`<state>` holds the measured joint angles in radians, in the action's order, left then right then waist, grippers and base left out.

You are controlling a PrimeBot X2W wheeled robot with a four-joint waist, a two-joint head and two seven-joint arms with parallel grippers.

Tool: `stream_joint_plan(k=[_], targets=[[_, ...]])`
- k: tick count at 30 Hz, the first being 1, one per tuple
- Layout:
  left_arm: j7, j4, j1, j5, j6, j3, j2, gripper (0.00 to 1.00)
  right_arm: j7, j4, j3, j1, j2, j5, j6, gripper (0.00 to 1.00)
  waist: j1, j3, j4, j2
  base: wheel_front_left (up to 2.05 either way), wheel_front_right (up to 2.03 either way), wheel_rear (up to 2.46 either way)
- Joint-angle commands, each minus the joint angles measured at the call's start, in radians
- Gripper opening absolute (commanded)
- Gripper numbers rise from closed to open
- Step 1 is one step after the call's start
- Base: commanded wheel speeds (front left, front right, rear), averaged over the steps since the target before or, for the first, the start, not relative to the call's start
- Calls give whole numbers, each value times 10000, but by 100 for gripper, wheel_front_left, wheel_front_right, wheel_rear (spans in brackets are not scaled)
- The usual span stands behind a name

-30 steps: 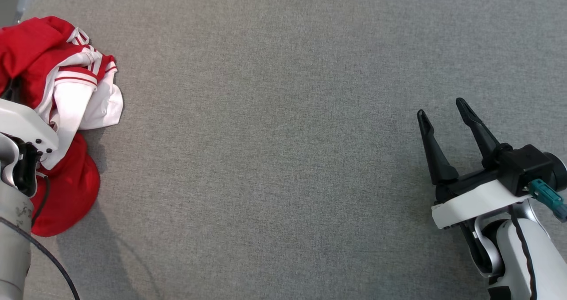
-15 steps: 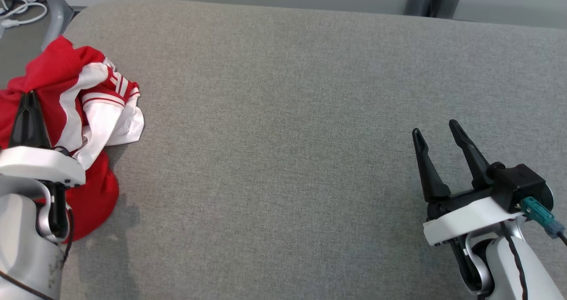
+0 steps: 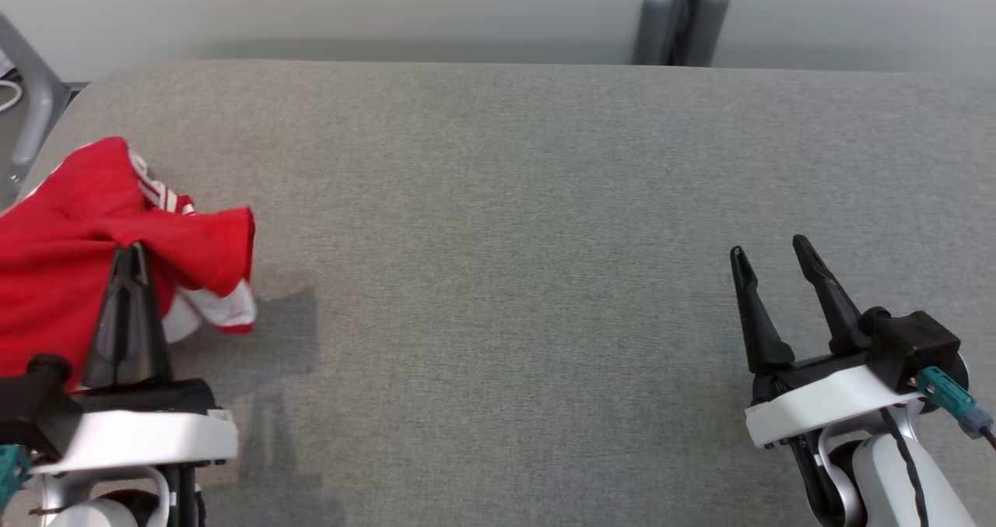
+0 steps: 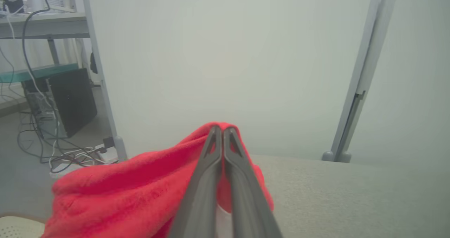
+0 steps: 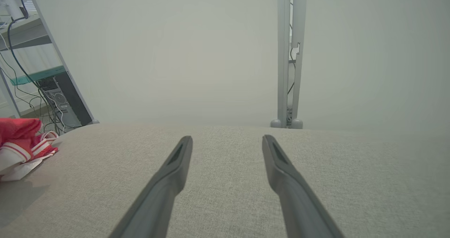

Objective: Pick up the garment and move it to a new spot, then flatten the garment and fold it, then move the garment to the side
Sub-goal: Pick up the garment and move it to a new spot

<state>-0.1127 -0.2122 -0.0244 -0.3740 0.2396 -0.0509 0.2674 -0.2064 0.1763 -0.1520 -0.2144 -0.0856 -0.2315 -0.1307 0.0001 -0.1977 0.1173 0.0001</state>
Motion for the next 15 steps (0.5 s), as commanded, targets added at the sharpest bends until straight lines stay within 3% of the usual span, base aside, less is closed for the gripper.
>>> stream_joint_plan(k=[1, 7, 15], targets=[[19, -120, -3, 62, 22, -30, 25, 0, -90, 15, 58, 79, -5, -37, -1, 100, -1, 68, -125, -1, 0, 0, 0], [724, -1364, -192, 401, -95, -782, 89, 0, -146, 84, 287, 112, 52, 35, -2, 100, -1, 129, -684, -1, 0, 0, 0], [1090, -1027, -1433, 385, -844, -1956, -147, 0, -216, 6, 284, -114, 189, -267, -1, 100, -1, 75, -2191, -1, 0, 0, 0]])
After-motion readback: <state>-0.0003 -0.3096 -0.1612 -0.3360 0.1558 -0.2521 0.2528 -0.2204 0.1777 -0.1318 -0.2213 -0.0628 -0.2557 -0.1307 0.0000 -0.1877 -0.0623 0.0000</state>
